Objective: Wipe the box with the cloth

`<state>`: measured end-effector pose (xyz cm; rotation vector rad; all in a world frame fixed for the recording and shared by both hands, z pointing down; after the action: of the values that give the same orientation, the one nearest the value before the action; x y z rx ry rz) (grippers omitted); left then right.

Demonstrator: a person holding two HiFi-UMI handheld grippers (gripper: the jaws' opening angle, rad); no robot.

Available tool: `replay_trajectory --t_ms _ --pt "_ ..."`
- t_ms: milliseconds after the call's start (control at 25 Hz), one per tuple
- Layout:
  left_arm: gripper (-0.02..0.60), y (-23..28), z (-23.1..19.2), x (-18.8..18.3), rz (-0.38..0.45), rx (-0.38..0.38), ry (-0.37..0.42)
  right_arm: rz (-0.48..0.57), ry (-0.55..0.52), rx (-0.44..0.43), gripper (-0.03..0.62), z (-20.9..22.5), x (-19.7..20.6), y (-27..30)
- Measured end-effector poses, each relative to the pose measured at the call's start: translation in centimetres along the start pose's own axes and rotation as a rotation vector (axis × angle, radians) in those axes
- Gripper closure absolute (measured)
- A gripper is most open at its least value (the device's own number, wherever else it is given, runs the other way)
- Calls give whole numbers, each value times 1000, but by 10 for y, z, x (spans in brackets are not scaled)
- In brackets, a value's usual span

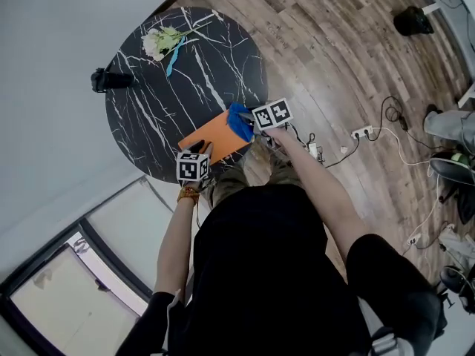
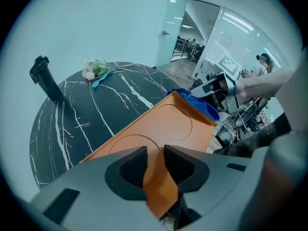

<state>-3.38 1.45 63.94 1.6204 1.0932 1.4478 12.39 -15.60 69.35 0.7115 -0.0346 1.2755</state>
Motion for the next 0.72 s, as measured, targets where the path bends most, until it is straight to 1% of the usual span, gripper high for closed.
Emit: replay_trajectory --t_ms 120,200,320,400,480,520,600,720 --pt "480 1 1 -1 -6 -6 -10 17 -31 22 516 4 -20 13" --pt "480 2 3 -1 -1 -13 -28 13 -29 21 516 6 -17 11" --pt "485 2 3 0 10 -24 -51 -39 -38 21 516 7 15 -3" --pt "485 2 2 0 16 -26 -58 -70 -17 23 516 8 43 -17" --pt "485 2 1 0 23 -26 -59 -68 24 21 516 8 61 -27" --pt "485 2 1 0 28 -27 -60 -63 31 18 516 6 61 -30" --pt "488 3 2 2 41 -28 -64 -49 4 16 516 1 47 -29" --pt "491 2 5 6 70 -25 -57 -7 -95 51 516 -21 2 -16"
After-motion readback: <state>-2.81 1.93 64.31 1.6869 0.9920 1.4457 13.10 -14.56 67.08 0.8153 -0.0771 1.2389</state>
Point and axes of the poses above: the fingertips, and each gripper's own axes: y forward along the fingers, z to its right, x out of its underside, the point moved 7 cm from there along -y, backward along the fingers, and after that the axes turned 4 degrees about z, right-handed, at the moved point
